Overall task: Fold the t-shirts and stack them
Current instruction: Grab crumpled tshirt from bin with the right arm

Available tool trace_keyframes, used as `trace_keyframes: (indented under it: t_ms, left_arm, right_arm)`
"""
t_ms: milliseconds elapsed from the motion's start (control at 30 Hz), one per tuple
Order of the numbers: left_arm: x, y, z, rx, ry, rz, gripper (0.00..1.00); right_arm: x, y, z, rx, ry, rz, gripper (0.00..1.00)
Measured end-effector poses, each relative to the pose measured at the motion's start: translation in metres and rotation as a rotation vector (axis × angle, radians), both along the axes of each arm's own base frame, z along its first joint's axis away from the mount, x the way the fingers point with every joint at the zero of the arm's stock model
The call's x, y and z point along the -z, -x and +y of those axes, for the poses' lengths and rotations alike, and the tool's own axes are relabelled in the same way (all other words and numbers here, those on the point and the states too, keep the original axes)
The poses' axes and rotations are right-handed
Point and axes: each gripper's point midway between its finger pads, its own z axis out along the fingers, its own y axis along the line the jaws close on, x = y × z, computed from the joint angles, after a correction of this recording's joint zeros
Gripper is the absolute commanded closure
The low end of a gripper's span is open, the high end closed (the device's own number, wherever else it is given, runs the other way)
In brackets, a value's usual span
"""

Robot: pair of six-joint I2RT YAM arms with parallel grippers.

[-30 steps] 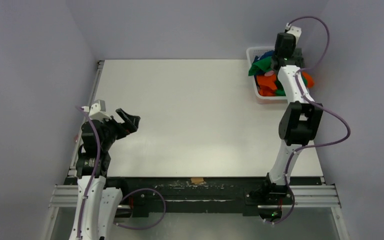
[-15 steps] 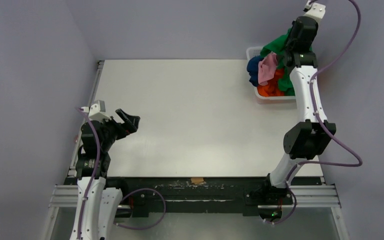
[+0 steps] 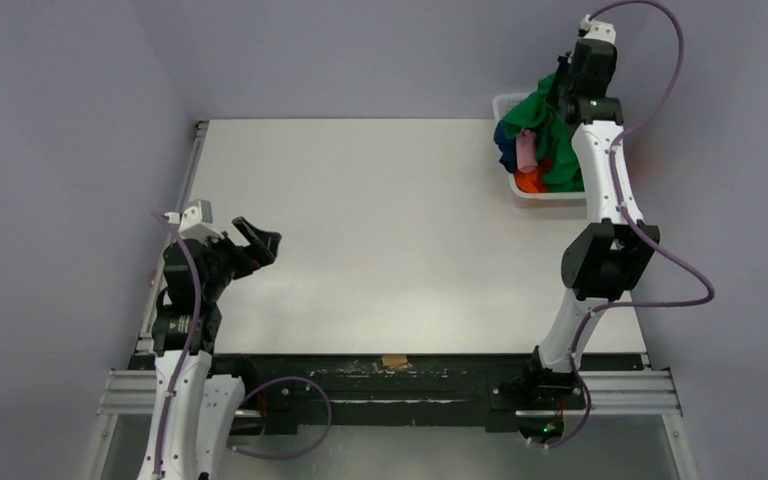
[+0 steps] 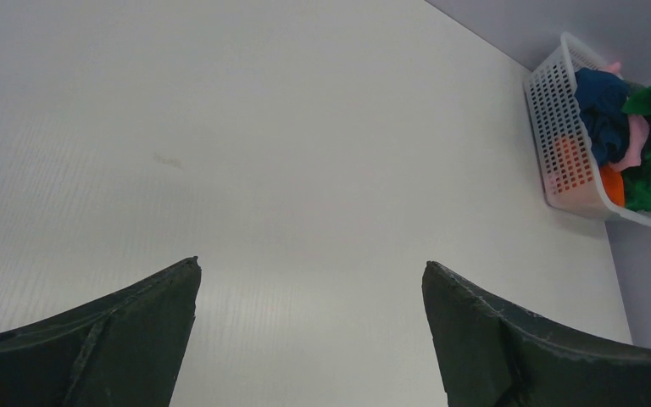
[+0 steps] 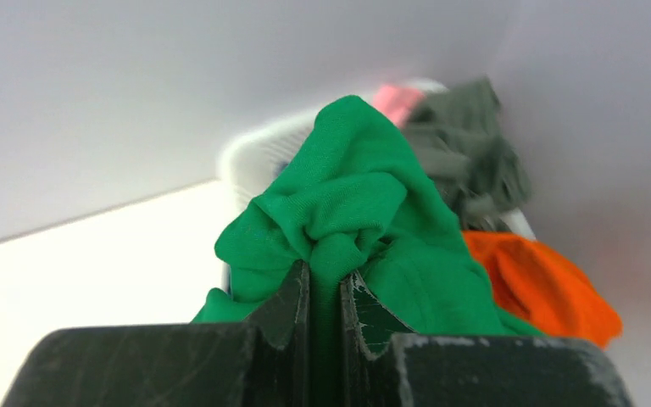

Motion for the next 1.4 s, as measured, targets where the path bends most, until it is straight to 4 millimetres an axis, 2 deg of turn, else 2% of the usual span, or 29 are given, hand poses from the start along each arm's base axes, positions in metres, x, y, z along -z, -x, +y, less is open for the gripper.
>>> trace_keyframes:
  t_ms: [67,167,267,333,400,467,500,533,567,600,633,667,767,833,867,933,1000,1067,1133,1200,1267,1300,1333,1400]
  left_arm:
    - [0.000,0.000,-0.001,0.003,0.001,-0.001,0.00]
    - [-0.002,0.001,-0.001,0.007,0.003,-0.007,0.00]
    - [-0.004,0.002,-0.002,0.011,0.003,-0.015,0.00]
    - [-0.004,0.002,-0.002,0.012,0.004,-0.018,0.00]
    - [-0.004,0.002,-0.003,0.014,0.004,-0.017,0.00]
    - [-0.004,0.002,-0.003,0.015,0.005,-0.015,0.00]
    - [-0.003,0.002,-0.003,0.016,0.005,-0.014,0.00]
    - [-0.002,0.002,-0.003,0.016,0.005,-0.011,0.00]
    - [-0.002,0.002,-0.003,0.016,0.006,-0.007,0.00]
    - [-0.001,0.001,-0.003,0.016,0.006,-0.003,0.00]
    - [0.000,0.001,-0.003,0.016,0.006,0.001,0.00]
    - [0.001,0.000,-0.003,0.016,0.006,0.005,0.00]
    - [0.004,-0.001,-0.003,0.016,0.007,0.016,0.00]
    - [0.005,-0.001,-0.003,0.016,0.008,0.020,0.00]
    - [0.005,-0.001,-0.003,0.016,0.008,0.022,0.00]
    - [0.006,-0.002,-0.003,0.016,0.008,0.024,0.00]
    - [0.006,-0.002,-0.003,0.016,0.008,0.024,0.00]
    - [0.007,-0.003,-0.003,0.017,0.009,0.024,0.00]
    - [0.007,-0.004,-0.003,0.020,0.010,0.023,0.00]
    - [0.007,-0.005,-0.004,0.022,0.011,0.024,0.00]
    - [0.007,-0.005,-0.004,0.022,0.011,0.025,0.00]
    - [0.007,-0.005,-0.004,0.023,0.011,0.025,0.00]
    - [0.007,-0.005,-0.004,0.023,0.011,0.025,0.00]
    - [0.007,-0.005,-0.004,0.023,0.011,0.025,0.00]
  right_arm:
    - [-0.032,0.002,0.017,-0.074,-0.042,-0.072,1.00]
    - [-0.087,0.021,0.039,-0.147,-0.077,-0.187,1.00]
    - [-0.127,0.042,0.041,-0.137,-0.069,-0.275,1.00]
    - [-0.141,0.049,0.034,-0.102,-0.048,-0.309,1.00]
    - [-0.143,0.050,0.021,-0.033,-0.015,-0.313,1.00]
    - [-0.128,0.042,0.010,0.020,0.017,-0.279,0.97]
    - [-0.116,0.035,0.004,0.044,0.035,-0.249,0.90]
    - [-0.099,0.026,-0.002,0.064,0.052,-0.212,0.75]
    - [-0.085,0.018,-0.005,0.077,0.062,-0.180,0.54]
    - [-0.065,0.008,-0.008,0.087,0.073,-0.133,0.23]
    - [-0.043,-0.002,-0.011,0.101,0.083,-0.084,0.06]
    - [-0.020,-0.010,-0.014,0.111,0.089,-0.031,0.03]
    - [0.040,-0.013,-0.020,0.131,0.116,0.127,0.01]
    - [0.061,-0.003,-0.022,0.137,0.122,0.187,0.01]
    - [0.064,0.006,-0.024,0.143,0.125,0.203,0.01]
    - [0.063,0.029,-0.028,0.159,0.122,0.215,0.02]
    - [0.050,0.056,-0.038,0.190,0.097,0.190,0.06]
    - [0.029,0.082,-0.057,0.236,0.037,0.118,0.09]
    - [0.017,0.099,-0.079,0.281,-0.019,0.056,0.11]
    - [0.019,0.110,-0.101,0.318,-0.068,0.022,0.12]
    - [0.036,0.110,-0.112,0.331,-0.104,0.036,0.13]
    - [0.051,0.105,-0.112,0.324,-0.124,0.059,0.14]
    - [0.064,0.098,-0.109,0.310,-0.141,0.080,0.16]
    - [0.103,0.080,-0.099,0.262,-0.185,0.141,0.20]
